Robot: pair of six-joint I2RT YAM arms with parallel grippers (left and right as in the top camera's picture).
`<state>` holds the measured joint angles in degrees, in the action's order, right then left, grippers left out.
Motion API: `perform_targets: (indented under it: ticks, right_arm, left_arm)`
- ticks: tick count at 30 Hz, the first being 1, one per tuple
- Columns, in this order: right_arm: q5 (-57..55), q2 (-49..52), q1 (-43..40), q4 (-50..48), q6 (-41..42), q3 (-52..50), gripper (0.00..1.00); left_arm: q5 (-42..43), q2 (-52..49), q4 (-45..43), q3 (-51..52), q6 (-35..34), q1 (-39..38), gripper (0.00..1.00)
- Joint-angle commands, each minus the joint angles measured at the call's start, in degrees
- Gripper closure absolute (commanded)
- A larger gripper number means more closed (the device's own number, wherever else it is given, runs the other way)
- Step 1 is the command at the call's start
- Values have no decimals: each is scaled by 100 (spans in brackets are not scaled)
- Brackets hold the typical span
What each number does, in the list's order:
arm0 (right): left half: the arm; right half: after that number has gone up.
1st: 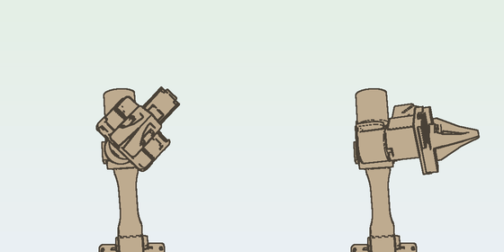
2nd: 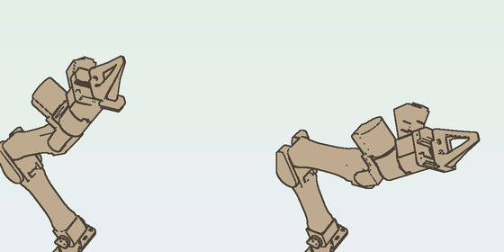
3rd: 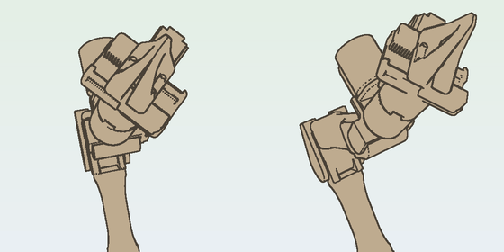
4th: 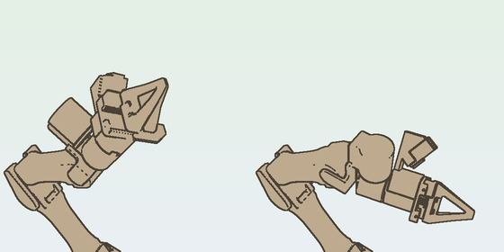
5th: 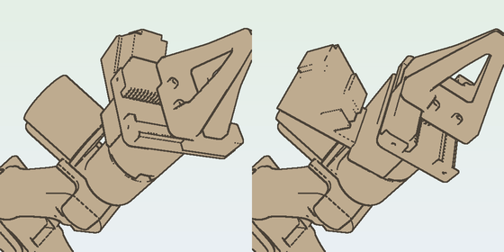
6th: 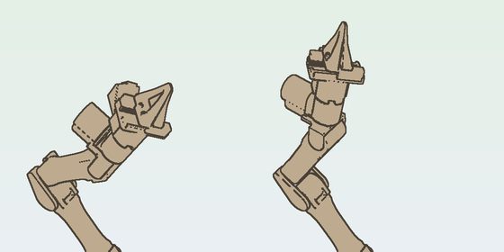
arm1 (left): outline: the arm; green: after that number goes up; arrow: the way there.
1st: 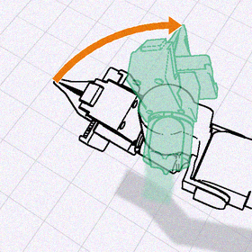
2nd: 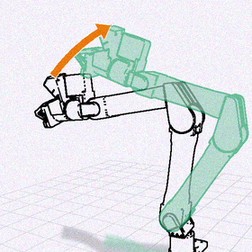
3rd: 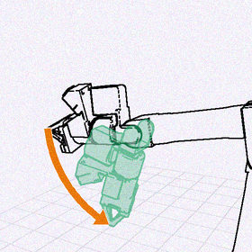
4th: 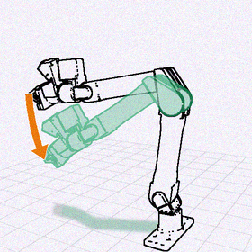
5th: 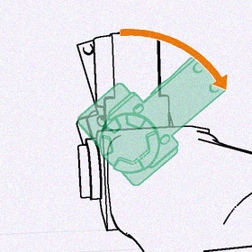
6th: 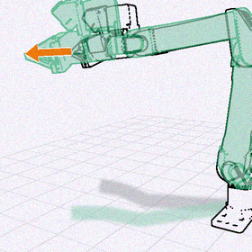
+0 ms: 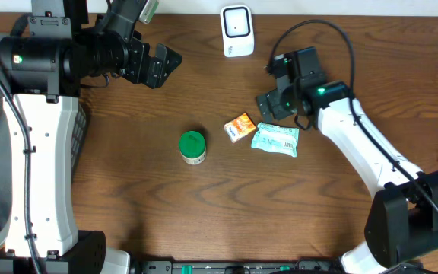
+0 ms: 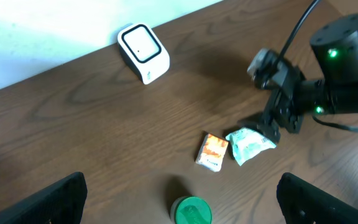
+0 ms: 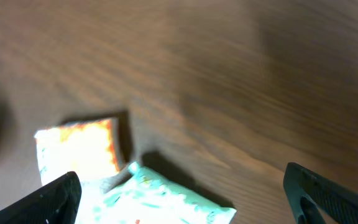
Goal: Scan the item barcode
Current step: 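Reach the right gripper to the light-green wipes pack and grasp it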
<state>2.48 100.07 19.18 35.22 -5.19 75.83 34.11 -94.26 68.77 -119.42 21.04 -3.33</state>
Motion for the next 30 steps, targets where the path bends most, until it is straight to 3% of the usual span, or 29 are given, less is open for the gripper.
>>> perform_targets:
  ticks: [1,10,14,19,24,27,30]
  right_arm:
    - [769,188,-15,201,-1034,-15,1]
    - [1628,726,-168,39,-1676,-13,2]
    - [1626,975,-181,251,-1950,-13,11]
    - [1626,1163,-219,452,-2258,-13,16]
    - [1604,1362,-310,466,-2428,-15,29]
    - [1606,1497,-369,461,-2468,-15,45]
    - [1600,1569,-378,433,-2470,-15,51]
  left_arm:
    - [-33,-20,9,37,55,0,2]
    - [-33,-20,9,37,55,0,2]
    - [-33,-20,9,37,55,0,2]
    - [-33,-20,9,37,55,0,2]
    - [-33,-20,9,37,57,0,2]
    - [-33,-20,9,37,55,0,2]
    - [-33,-20,9,37,55,0,2]
